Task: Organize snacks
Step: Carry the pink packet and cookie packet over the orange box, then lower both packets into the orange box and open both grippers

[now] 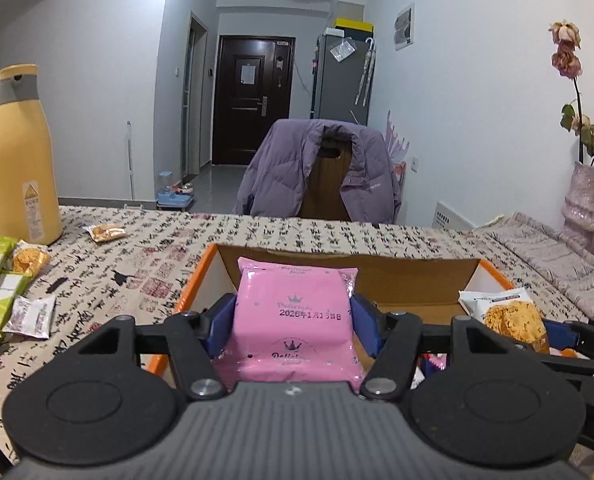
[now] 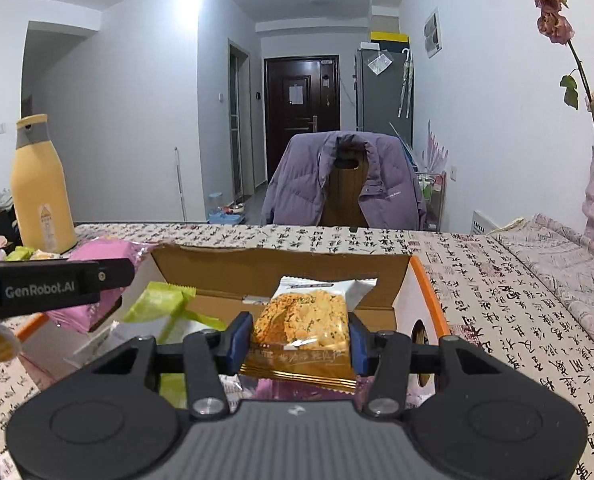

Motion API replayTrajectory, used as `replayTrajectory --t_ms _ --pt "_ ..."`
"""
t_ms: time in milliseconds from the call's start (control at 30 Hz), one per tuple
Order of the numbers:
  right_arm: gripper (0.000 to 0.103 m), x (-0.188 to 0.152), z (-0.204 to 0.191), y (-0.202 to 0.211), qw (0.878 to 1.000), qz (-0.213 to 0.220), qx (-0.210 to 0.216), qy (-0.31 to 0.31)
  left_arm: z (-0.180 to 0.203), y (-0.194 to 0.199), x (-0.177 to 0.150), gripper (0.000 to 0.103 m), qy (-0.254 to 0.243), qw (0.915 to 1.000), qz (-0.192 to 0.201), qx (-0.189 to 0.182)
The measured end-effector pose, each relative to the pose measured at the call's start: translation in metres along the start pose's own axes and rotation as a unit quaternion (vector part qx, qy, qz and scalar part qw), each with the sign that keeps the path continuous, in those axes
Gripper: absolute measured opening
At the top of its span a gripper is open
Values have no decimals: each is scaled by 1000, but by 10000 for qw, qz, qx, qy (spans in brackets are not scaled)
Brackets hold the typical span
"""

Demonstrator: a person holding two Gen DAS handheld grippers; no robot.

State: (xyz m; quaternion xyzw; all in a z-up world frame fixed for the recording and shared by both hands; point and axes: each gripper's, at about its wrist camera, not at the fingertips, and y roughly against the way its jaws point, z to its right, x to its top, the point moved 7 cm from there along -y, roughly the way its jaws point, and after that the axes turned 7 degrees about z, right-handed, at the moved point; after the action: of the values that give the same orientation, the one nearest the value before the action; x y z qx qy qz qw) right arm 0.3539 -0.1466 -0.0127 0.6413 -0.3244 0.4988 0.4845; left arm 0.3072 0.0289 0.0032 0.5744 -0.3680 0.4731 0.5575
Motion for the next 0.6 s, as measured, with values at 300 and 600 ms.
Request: replayTrajectory --t_ms 300,600 --pt "98 -3 6 0 10000 -22 -38 -25 -4 8 1 102 151 9996 250 -56" --pt "103 -7 14 -1 9998 -66 -124 -127 -1 11 3 103 115 9991 408 -19"
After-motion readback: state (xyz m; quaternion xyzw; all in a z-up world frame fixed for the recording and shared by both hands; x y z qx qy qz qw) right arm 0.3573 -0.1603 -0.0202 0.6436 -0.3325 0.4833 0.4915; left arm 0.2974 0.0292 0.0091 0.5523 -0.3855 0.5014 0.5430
